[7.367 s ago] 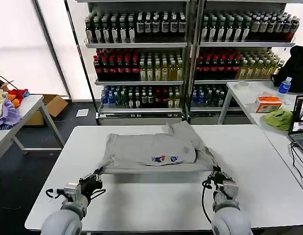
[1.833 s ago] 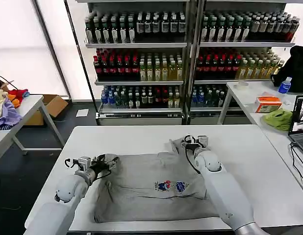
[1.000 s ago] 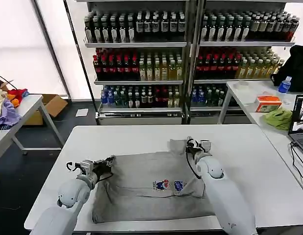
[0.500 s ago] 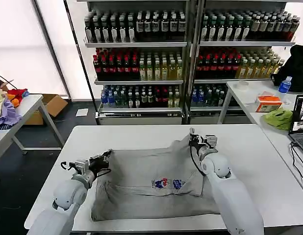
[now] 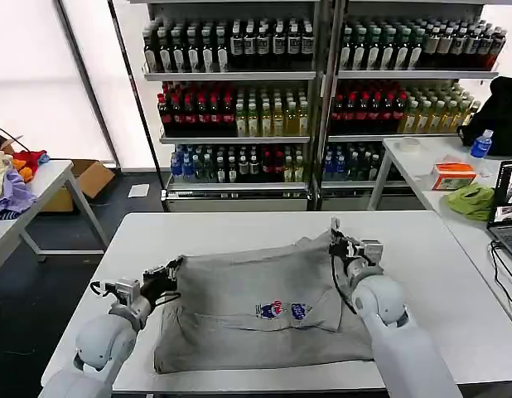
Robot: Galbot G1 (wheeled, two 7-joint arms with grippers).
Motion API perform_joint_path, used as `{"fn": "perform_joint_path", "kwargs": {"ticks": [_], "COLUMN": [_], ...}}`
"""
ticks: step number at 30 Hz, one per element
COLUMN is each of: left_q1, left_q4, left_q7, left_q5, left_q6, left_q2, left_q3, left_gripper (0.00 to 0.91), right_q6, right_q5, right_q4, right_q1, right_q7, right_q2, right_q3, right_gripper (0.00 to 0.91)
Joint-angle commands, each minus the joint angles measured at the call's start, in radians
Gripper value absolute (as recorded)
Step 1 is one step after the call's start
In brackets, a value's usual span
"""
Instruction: Fold and organize the clothes.
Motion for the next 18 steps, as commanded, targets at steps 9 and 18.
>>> {"fn": "perform_joint_path", "kwargs": {"ticks": [9, 18], "left_q1": [0.187, 0.276], "left_q4": [-0.139, -0.170], "left_q7": [0.013, 0.029], "left_q5": [0.019, 0.064], "left_q6": [-0.001, -0.005], "left_q2": [-0.001, -0.016], "left_q3": [-0.044, -0.060], "left_gripper": [0.010, 0.010], "right_q6": [0.002, 0.016], "right_q5": [-0.010, -0.031], "right_q4": [0.231, 0.211], "right_q1": [-0.293, -0.352], "right_q7": [0.022, 0.021], "right_q2": [-0.019, -0.025], "right_q3": [0.098, 0.116], "right_gripper": [0.000, 0.000]}}
